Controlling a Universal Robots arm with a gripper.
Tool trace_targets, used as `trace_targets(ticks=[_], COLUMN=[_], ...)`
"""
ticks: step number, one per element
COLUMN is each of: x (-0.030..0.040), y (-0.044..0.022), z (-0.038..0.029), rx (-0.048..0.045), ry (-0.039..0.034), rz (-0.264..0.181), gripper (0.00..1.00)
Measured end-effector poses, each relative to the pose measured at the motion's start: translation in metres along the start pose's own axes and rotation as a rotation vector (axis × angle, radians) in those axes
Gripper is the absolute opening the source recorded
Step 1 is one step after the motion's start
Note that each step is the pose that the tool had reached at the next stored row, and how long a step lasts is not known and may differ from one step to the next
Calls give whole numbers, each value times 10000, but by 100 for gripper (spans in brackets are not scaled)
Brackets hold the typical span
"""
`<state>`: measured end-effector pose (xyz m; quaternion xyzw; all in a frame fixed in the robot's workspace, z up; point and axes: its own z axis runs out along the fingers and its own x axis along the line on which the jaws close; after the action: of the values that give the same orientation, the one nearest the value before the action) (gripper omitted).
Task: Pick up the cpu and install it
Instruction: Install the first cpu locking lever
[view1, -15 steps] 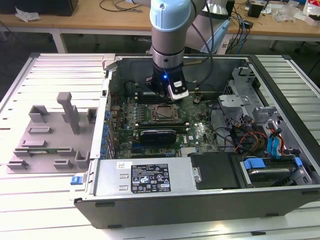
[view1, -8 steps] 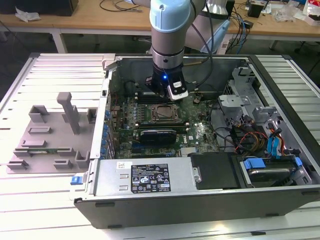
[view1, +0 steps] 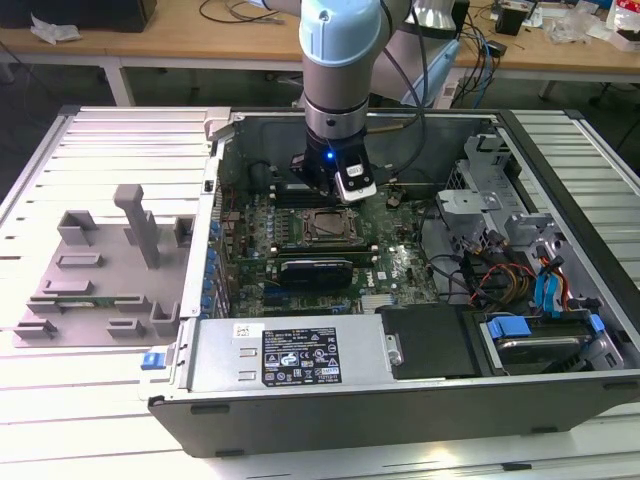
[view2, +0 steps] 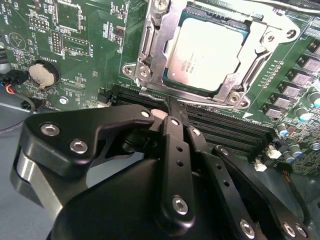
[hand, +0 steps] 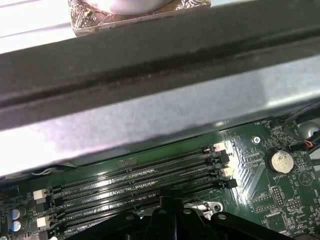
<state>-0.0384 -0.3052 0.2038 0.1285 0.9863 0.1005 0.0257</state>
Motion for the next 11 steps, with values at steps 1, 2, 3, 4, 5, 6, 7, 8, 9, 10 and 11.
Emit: trace_targets(ticks=[1, 2, 3, 4, 5, 6, 7, 8, 9, 10, 11], x=[0, 0, 0, 0, 0, 0, 0, 0, 0, 0, 0], y=[0, 0, 0, 2, 2, 2, 2, 2, 2, 2, 2], z=[0, -3, -7, -9, -9, -9, -9, -9, -9, -9, -9], rx=[0, 1, 3, -1, -1, 0, 0, -1, 0, 0, 0], ry=[1, 0, 1, 0, -1, -1, -1, -1, -1, -1, -1], rz=[0, 2, 2, 4, 6, 6, 6, 6, 7, 8, 8], gripper=[11, 11, 11, 11, 11, 11, 11, 11, 11, 11, 11])
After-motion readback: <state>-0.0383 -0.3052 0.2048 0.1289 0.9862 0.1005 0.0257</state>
